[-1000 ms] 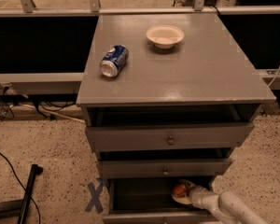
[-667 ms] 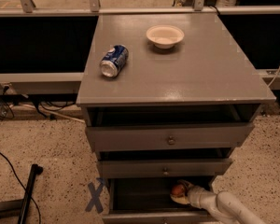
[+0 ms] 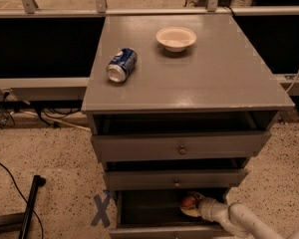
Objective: Place apple into bottom drawer
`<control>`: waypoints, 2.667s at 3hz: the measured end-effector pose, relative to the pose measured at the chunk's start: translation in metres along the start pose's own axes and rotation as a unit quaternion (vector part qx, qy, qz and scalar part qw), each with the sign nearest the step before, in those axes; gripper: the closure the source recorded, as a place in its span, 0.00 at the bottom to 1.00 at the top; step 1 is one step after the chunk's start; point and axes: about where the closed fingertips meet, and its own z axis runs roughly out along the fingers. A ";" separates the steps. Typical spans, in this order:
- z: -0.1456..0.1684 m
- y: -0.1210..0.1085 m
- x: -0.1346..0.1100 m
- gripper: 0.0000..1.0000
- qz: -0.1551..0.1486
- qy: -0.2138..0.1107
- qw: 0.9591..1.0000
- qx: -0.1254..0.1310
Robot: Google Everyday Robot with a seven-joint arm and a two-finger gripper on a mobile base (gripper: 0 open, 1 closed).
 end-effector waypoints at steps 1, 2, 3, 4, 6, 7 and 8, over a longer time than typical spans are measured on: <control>0.003 0.001 0.001 0.51 0.007 0.002 1.000 -0.001; 0.004 0.002 0.001 0.30 0.010 0.000 1.000 -0.001; 0.005 0.003 -0.003 0.18 0.009 -0.004 1.000 -0.002; 0.005 0.004 -0.004 0.19 0.009 -0.005 1.000 -0.003; -0.022 0.009 -0.041 0.19 0.011 -0.046 0.999 -0.008; -0.057 0.026 -0.039 0.19 0.014 -0.040 0.999 -0.014; -0.090 0.049 -0.019 0.05 0.026 -0.027 0.999 -0.017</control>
Offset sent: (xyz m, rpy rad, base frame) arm 0.0000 0.0003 -0.0010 0.0133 0.0135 -0.0187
